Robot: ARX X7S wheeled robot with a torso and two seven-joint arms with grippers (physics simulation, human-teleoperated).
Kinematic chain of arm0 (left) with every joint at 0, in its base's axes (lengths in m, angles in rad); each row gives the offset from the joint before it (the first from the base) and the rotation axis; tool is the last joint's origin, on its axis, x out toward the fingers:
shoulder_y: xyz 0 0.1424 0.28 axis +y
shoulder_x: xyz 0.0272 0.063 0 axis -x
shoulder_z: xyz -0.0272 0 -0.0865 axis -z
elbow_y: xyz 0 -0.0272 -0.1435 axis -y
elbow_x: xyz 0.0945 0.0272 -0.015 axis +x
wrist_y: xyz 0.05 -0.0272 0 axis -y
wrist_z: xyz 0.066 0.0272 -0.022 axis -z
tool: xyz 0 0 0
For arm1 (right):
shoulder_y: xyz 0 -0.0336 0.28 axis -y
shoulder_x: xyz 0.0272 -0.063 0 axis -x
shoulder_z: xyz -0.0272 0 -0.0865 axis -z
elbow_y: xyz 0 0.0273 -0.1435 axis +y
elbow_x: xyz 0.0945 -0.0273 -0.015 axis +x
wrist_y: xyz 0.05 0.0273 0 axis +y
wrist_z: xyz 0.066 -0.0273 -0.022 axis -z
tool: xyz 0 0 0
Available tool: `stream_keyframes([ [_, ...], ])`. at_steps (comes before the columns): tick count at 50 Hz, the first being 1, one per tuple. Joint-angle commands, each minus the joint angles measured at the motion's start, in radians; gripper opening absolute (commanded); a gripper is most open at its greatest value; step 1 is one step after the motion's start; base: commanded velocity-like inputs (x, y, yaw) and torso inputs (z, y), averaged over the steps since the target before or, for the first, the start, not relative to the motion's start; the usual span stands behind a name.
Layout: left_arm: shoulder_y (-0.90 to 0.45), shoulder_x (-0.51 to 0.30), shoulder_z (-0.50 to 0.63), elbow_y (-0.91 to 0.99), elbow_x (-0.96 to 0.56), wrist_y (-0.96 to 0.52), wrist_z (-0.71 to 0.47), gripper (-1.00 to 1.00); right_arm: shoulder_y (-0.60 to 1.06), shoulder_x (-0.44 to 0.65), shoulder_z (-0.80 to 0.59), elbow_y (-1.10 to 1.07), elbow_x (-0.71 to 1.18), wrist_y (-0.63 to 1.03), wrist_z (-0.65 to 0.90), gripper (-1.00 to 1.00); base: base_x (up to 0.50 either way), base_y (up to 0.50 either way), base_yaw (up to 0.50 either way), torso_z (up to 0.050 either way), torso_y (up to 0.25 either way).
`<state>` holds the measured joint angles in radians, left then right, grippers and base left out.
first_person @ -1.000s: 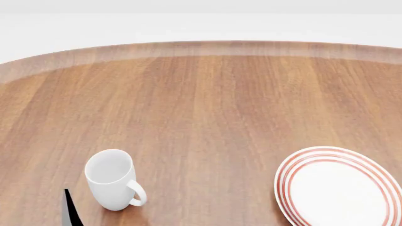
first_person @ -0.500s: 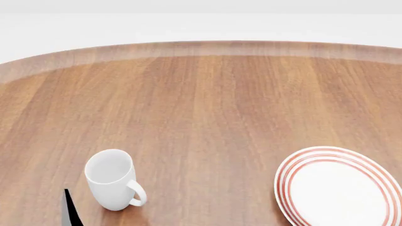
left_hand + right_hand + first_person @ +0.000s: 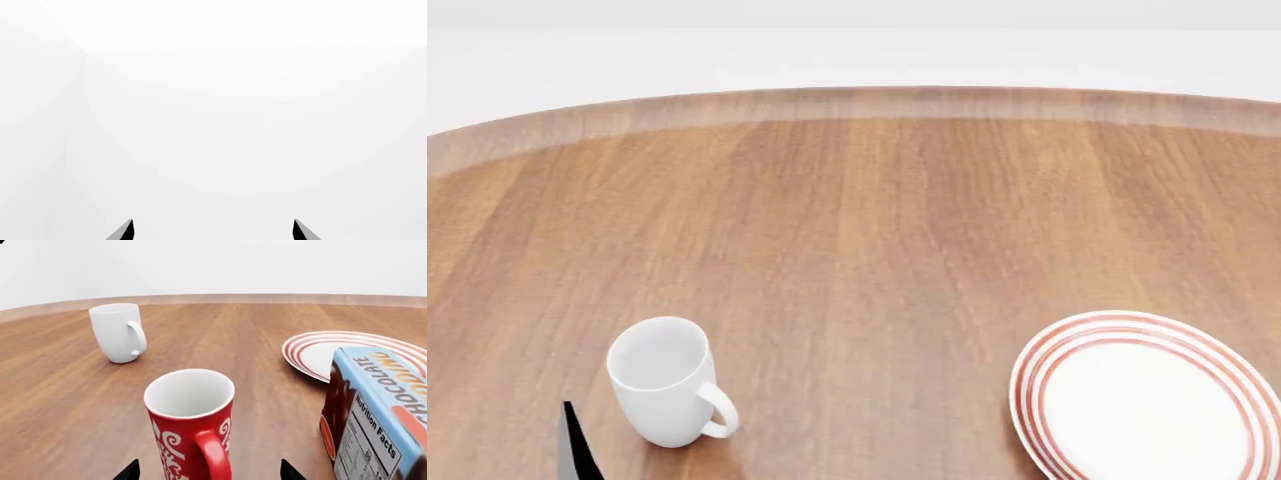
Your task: Pick up the red mug and put it on the plate
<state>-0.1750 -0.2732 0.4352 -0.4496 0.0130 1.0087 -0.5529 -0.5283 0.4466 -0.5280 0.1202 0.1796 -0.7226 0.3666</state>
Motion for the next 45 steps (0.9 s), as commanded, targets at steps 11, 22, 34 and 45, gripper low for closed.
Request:
stream_keyframes([
  [11, -0.002, -0.003, 0.005, -0.002, 0.001, 0.004, -0.007, 1.00, 0.063, -0.033, -0.006, 0.120, 0.028, -0.022, -0.023, 1.00, 0.00, 0.00, 0.00, 0.000, 0.000],
  [22, -0.003, -0.005, 0.009, -0.002, -0.001, 0.004, -0.009, 1.00, 0.066, -0.042, -0.019, 0.125, 0.024, -0.008, -0.024, 1.00, 0.00, 0.00, 0.00, 0.000, 0.000],
  [34, -0.005, -0.006, 0.013, -0.004, -0.002, 0.007, -0.012, 1.00, 0.052, -0.037, -0.026, 0.085, 0.015, 0.022, -0.011, 1.00, 0.00, 0.00, 0.00, 0.000, 0.000],
  [45, -0.005, -0.008, 0.016, -0.003, -0.003, 0.006, -0.014, 1.00, 0.055, -0.031, -0.024, 0.077, 0.020, 0.023, -0.008, 1.00, 0.00, 0.00, 0.00, 0.000, 0.000],
])
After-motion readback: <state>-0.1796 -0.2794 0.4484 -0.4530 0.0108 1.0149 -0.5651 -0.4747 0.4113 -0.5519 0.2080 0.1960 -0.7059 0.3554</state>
